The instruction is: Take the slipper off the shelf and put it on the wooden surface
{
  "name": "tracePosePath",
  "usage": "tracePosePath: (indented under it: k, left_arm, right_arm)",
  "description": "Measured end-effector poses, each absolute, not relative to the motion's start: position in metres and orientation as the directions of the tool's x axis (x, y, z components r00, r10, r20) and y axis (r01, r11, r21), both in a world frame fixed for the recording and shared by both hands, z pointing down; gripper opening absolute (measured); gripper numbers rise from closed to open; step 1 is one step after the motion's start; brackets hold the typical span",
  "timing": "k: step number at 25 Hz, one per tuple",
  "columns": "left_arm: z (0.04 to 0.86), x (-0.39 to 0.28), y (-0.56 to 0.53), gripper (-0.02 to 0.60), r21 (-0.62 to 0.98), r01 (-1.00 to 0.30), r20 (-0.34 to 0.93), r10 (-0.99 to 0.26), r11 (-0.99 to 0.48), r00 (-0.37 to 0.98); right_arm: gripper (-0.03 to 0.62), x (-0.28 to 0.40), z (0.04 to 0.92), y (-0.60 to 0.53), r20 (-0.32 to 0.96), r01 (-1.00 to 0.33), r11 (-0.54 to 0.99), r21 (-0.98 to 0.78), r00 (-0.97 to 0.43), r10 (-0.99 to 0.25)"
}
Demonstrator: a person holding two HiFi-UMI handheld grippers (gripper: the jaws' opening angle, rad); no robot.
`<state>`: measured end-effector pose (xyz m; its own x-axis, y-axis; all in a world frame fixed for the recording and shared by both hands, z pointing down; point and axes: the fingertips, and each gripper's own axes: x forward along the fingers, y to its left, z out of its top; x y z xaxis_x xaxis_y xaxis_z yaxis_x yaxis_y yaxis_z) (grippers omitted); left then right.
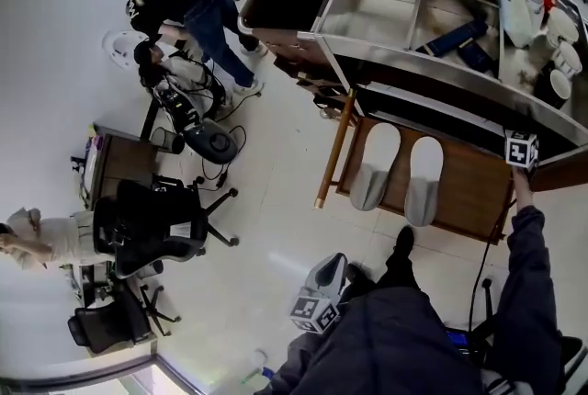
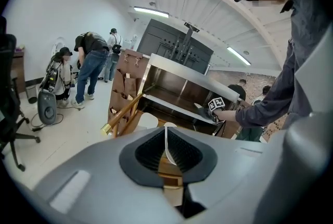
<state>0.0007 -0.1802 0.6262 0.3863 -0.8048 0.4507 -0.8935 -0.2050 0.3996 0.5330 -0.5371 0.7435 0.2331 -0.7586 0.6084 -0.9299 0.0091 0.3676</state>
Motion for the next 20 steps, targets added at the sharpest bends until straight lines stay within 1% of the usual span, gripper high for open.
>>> tracePosePath:
  k: [2,5,9,14,20]
  left_arm:
    - [0.629,-0.003,-0.172,0.029,0.415,-0.884,0.448,-0.798,-0.214,0.404]
    - [0.632,-0.005,-0.157,0.029,0.438,-0.864,0.441,-0.779,-0.247,0.446]
    - [0.634,-0.012,-0.127,0.029,0.464,-0.833,0.424,-0.751,-0.300,0.506]
    - [0.632,-0.027,-0.079,0.029,0.466,-0.779,0.369,-0.708,-0.420,0.602]
    - [0.620,-0.067,-0.004,0.029,0.447,-0.711,0.312,-0.650,-0.543,0.693]
  right_arm:
    - [0.109,0.506,0.719,-0.526,0.527,-0.919,0.042,0.393,0.188,-0.829]
    - [0.108,0.475,0.704,-0.477,0.475,-0.915,0.039,0.401,0.171,-0.863]
    - [0.101,0.409,0.702,-0.378,0.484,-0.941,0.084,0.327,0.090,-0.870]
    - [0.064,0.291,0.685,-0.232,0.474,-0.973,0.138,0.184,-0.035,-0.880]
    - [0.036,0.168,0.648,-0.058,0.439,-0.986,0.147,0.084,-0.096,-0.894]
